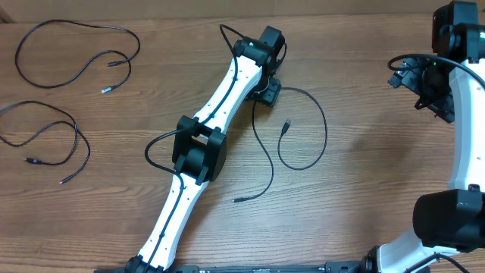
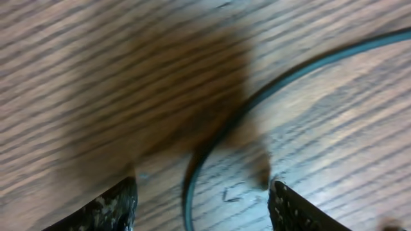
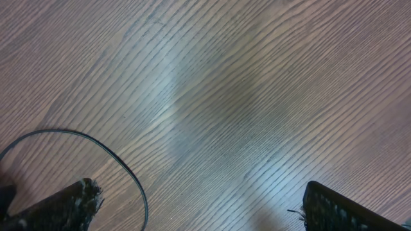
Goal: Untangle cables
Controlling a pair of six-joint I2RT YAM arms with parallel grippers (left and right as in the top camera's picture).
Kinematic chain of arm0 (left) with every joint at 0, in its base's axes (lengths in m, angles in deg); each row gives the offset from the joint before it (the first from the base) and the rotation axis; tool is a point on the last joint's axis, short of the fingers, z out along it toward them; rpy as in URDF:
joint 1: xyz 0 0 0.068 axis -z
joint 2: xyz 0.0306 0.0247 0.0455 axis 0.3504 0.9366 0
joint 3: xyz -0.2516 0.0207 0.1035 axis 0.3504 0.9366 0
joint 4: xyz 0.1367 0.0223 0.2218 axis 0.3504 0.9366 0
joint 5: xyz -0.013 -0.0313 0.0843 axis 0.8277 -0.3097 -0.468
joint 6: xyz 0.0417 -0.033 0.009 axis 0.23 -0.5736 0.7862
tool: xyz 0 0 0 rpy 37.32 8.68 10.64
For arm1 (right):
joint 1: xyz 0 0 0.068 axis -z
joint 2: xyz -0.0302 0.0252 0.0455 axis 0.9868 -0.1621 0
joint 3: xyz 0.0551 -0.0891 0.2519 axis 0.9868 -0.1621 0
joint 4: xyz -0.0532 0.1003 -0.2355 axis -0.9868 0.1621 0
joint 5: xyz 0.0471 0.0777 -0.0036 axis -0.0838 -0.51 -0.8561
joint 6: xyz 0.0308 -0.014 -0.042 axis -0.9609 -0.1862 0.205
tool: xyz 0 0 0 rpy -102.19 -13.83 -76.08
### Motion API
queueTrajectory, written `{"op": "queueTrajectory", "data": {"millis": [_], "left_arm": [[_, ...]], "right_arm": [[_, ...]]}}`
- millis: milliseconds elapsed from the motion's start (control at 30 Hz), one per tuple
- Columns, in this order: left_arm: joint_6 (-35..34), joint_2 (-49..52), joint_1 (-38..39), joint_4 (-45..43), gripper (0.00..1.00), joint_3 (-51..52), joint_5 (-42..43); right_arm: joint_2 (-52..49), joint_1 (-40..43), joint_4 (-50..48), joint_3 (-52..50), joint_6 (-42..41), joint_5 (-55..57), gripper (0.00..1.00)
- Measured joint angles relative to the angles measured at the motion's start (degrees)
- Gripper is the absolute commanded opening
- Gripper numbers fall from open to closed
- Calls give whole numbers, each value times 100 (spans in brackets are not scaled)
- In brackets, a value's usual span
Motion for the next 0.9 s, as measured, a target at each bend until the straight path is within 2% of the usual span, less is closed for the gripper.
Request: {"op": "queueTrajectory", "data": {"millis": [100, 167, 233, 267, 533, 700, 900], "left_arm": [[4, 31, 0, 4, 54, -2, -90], [11, 42, 0, 9, 44, -4, -155], [48, 55, 0, 22, 25, -15, -234], [57, 63, -2, 31, 4, -22, -258], [68, 87, -4, 273, 4, -105, -400], [-378, 131, -55, 704, 4, -393, -487], [-957, -157, -273, 1259, 4, -1259, -518]], "right_arm": [[0, 0, 2, 0, 4, 2, 100], [0, 0, 2, 0, 0, 2, 100], [0, 0, 4, 0, 4, 2, 100], [0, 0, 2, 0, 2, 0, 100], [0, 0, 2, 0, 2, 0, 100], [0, 0, 4, 0, 0, 2, 100], [0, 0, 2, 0, 2, 2, 100]]}}
